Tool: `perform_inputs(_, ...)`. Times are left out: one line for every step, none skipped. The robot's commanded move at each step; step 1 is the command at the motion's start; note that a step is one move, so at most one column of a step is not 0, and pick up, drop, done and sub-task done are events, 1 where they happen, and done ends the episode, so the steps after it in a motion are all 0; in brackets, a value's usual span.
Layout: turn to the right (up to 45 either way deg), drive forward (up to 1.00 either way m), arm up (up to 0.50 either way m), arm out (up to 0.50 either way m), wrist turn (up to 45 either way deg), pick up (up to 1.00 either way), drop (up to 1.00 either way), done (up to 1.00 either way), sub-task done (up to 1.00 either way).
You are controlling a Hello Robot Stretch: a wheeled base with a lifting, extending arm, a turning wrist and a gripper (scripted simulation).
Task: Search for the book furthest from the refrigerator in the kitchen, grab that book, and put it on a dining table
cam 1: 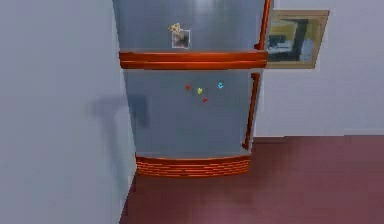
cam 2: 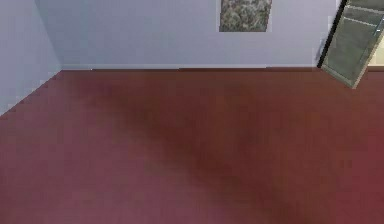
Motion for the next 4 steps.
perform_inputs(0.0,0.85,0.0,0.0,0.0,0.0,0.0,0.0,0.0)
perform_inputs(45.0,0.0,0.0,0.0,0.0,0.0,0.0,0.0,0.0)
perform_inputs(45.0,0.0,0.0,0.0,0.0,0.0,0.0,0.0,0.0)
perform_inputs(45.0,0.0,0.0,0.0,0.0,0.0,0.0,0.0,0.0)
